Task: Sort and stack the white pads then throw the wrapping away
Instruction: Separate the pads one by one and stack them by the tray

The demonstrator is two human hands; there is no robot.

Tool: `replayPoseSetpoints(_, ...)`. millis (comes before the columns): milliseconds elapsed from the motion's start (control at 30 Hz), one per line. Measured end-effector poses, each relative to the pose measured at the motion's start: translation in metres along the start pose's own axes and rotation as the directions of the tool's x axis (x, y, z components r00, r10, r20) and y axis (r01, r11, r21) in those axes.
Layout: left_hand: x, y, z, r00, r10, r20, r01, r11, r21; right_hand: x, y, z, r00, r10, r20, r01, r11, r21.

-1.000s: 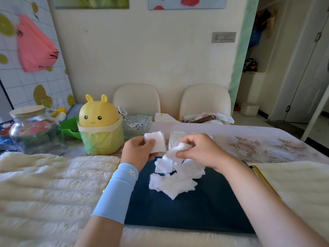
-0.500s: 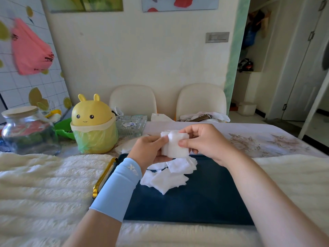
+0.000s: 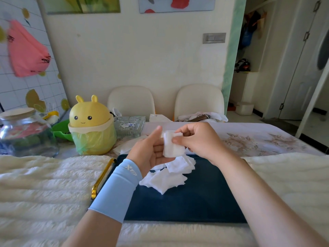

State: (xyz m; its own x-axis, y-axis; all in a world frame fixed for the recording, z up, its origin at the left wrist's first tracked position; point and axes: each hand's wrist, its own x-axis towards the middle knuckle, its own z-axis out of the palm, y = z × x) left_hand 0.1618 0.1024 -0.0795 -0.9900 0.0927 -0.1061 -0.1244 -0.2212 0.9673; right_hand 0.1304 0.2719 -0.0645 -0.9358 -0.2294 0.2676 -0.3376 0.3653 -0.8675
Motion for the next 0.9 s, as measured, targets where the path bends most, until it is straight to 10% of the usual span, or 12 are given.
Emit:
replayPoseSetpoints(200, 0.001, -0.002, -0.010, 0.988, 0.116, -0.100, -0.095, 0.976, 0.197, 0.003, 0.007, 0.002, 0.987, -0.094, -0.131, 0.069, 0.980, -0.189)
replayPoseSetpoints(433, 0.007, -0.002, -0.025, 0.940, 0.164, -0.299, -0.110, 0.976, 0.188, -0.003, 0.009, 0.011, 0.905, 0.180, 0.387, 0.152, 0.710, -0.687)
replayPoseSetpoints(600, 0.009, -0.005, -0.026, 0.939, 0.128, -0.319, -0.091, 0.988, 0.128, 0.002, 0.013, 0.016, 0.912, 0.158, 0.379, 0.178, 0.681, -0.711)
replayPoseSetpoints(900, 0.011, -0.005, -0.029, 0.919, 0.086, -0.384, -0.103, 0.994, -0.024, 0.004, 0.018, -0.004, 0.985, 0.019, 0.170, 0.019, 0.976, -0.219)
